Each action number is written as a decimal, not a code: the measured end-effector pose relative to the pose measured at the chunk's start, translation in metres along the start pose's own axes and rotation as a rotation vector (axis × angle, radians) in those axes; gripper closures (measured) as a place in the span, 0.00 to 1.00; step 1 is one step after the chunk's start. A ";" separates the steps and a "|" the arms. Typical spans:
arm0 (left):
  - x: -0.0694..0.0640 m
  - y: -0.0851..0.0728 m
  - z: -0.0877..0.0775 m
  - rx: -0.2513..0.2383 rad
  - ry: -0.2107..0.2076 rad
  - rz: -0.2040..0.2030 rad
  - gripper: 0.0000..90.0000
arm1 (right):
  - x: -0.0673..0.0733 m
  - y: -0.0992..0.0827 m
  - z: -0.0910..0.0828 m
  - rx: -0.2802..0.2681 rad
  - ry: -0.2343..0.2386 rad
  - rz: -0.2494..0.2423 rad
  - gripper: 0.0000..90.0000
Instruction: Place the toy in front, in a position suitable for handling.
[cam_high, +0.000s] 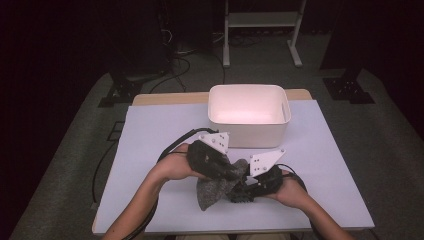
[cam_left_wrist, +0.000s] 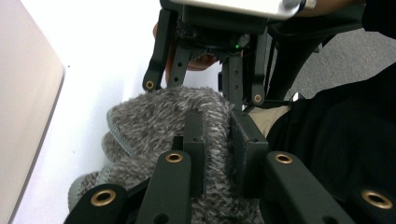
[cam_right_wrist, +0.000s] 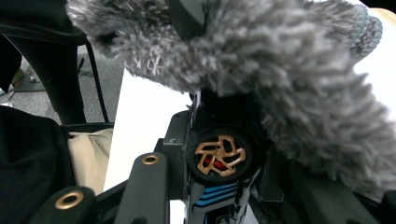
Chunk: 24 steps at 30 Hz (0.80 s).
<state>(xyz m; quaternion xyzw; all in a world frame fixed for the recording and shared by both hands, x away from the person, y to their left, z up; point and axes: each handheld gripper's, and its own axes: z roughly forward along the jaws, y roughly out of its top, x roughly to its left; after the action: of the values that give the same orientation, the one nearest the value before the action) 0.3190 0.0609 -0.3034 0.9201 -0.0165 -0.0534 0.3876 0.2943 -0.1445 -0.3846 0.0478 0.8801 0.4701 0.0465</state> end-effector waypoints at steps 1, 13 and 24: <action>0.000 -0.001 -0.001 -0.003 0.002 -0.002 0.86 | -0.001 -0.001 -0.001 -0.003 0.004 0.001 0.69; 0.005 -0.039 -0.011 -0.011 0.041 -0.088 0.86 | -0.004 -0.002 -0.007 0.009 0.004 0.020 0.69; 0.008 -0.057 -0.011 -0.079 0.001 -0.136 0.87 | -0.005 0.002 -0.007 0.031 0.012 0.024 0.69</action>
<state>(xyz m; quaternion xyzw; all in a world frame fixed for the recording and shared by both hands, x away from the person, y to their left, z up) 0.3280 0.1082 -0.3372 0.9032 0.0485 -0.0798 0.4190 0.2986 -0.1496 -0.3790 0.0561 0.8868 0.4574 0.0349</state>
